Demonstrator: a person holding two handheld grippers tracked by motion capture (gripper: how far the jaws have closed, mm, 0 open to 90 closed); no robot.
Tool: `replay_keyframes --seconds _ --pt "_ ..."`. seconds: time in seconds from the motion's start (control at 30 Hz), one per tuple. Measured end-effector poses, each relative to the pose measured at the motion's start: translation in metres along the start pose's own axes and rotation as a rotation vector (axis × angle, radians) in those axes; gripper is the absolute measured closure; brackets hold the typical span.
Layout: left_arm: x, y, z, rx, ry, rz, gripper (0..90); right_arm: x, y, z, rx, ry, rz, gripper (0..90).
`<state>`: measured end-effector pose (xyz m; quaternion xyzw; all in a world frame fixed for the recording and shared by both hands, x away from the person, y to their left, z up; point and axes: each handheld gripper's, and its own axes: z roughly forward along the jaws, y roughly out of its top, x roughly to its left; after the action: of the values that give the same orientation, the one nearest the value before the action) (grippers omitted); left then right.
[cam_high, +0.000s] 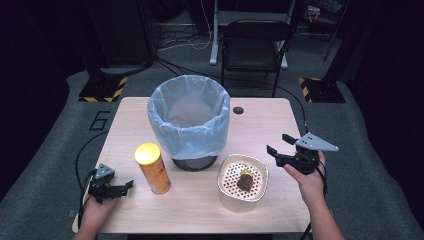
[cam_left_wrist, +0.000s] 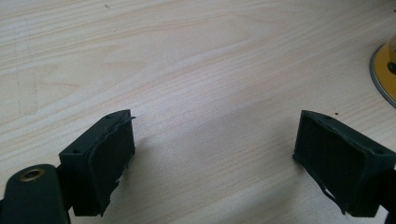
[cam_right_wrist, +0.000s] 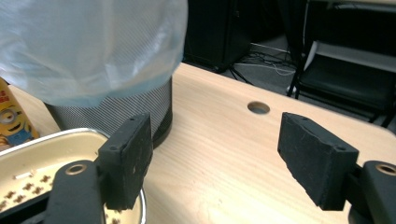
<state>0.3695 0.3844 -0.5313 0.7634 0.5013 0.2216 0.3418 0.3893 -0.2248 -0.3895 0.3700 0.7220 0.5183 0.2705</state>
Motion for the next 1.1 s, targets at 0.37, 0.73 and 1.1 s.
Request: replay_keyframes --seconds 0.37,0.73,1.1 --pt "0.000 0.000 0.000 0.000 0.000 0.000 12.0 -0.013 -0.045 -0.004 0.027 -0.082 0.069 26.1" --pt "0.000 0.000 0.000 0.000 -0.003 -0.003 12.0 -0.015 -0.077 0.001 0.089 -0.146 0.067 26.1" --pt "-0.001 -0.001 -0.001 -0.006 -0.001 0.001 13.3 -0.018 -0.096 0.005 0.131 -0.164 0.081 26.1"
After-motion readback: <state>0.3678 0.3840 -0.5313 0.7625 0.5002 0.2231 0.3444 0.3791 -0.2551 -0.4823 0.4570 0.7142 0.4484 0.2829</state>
